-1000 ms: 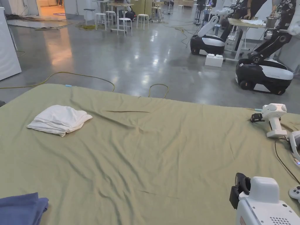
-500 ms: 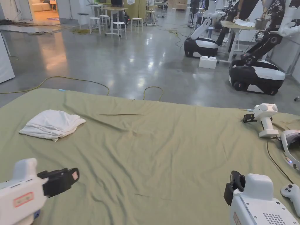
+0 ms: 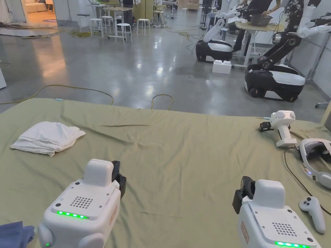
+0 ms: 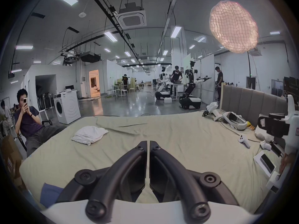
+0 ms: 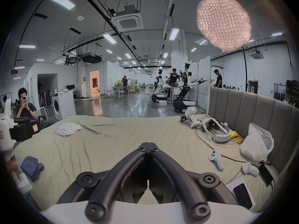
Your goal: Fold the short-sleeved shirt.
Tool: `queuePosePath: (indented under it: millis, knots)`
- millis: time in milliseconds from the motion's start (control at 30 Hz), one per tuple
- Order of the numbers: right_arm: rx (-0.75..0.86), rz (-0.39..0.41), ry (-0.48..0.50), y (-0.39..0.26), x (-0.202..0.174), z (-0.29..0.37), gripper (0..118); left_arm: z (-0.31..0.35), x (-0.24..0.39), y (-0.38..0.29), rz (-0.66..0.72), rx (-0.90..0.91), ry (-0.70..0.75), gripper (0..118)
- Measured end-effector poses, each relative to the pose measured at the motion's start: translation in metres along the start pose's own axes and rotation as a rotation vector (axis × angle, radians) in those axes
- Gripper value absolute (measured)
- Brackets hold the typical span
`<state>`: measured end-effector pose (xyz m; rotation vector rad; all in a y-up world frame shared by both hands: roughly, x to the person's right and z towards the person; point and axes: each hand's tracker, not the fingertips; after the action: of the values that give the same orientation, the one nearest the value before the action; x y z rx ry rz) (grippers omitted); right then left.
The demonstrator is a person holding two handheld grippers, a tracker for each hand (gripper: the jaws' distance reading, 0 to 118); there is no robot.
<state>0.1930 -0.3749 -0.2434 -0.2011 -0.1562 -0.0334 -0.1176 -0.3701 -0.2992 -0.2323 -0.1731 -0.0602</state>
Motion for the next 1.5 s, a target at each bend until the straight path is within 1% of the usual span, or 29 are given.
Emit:
queuePosePath:
  millis: [167, 367, 667, 900, 1000, 1067, 1100, 1133, 1200, 1233, 1300, 1333, 1400, 1433, 1467, 1500]
  knots:
    - [-0.002, 0.005, 0.005, -0.002, 0.001, -0.002, 0, 0.001, 0.003, -0.003, 0.074, 0.010, -0.007, 2]
    - [0.008, 0.003, 0.000, 0.001, 0.004, 0.004, 0, 0.007, 0.000, -0.005, 0.107, 0.011, -0.001, 2]
    - [-0.016, -0.024, -0.005, -0.005, 0.002, 0.004, 0, 0.009, -0.003, -0.004, 0.099, 0.006, -0.005, 2]
    - [-0.017, -0.005, -0.003, -0.006, 0.000, 0.005, 0, 0.008, -0.002, -0.002, 0.096, 0.016, 0.001, 3]
    - [-0.015, 0.002, -0.004, -0.005, -0.001, 0.006, 0, 0.009, -0.002, -0.003, 0.090, 0.009, 0.008, 7]
    - [-0.019, 0.009, -0.018, -0.003, -0.002, 0.006, 3, 0.009, -0.002, -0.003, 0.095, 0.008, 0.016, 17]
    - [-0.022, 0.013, -0.026, -0.003, -0.003, 0.005, 8, 0.009, -0.003, -0.004, 0.100, 0.006, 0.022, 23]
    - [-0.024, 0.013, -0.031, -0.003, -0.003, 0.005, 23, 0.009, -0.003, -0.004, 0.108, 0.002, 0.025, 33]
    - [-0.031, 0.004, -0.030, -0.004, -0.002, 0.004, 58, 0.009, -0.005, -0.005, 0.134, -0.003, 0.022, 51]
    - [-0.036, -0.006, -0.024, -0.005, -0.001, 0.003, 71, 0.009, -0.008, -0.005, 0.152, -0.004, 0.019, 62]
    - [-0.034, -0.012, -0.003, -0.005, 0.000, 0.003, 73, 0.010, -0.011, -0.006, 0.189, 0.008, 0.004, 64]
    - [-0.038, -0.007, 0.004, -0.005, -0.001, 0.003, 81, 0.011, -0.012, -0.006, 0.201, 0.013, 0.000, 67]
    - [-0.047, 0.014, -0.007, -0.005, -0.003, 0.002, 95, 0.010, -0.015, -0.006, 0.218, 0.018, -0.001, 77]
    - [-0.044, 0.016, -0.013, -0.005, -0.003, 0.002, 108, 0.009, -0.016, -0.005, 0.226, 0.021, -0.005, 78]
    - [-0.042, 0.016, -0.021, -0.006, -0.002, 0.000, 115, 0.009, -0.018, -0.005, 0.239, 0.029, -0.020, 78]
    - [-0.046, 0.013, -0.024, -0.006, -0.001, -0.001, 118, 0.009, -0.019, -0.005, 0.251, 0.042, -0.039, 78]
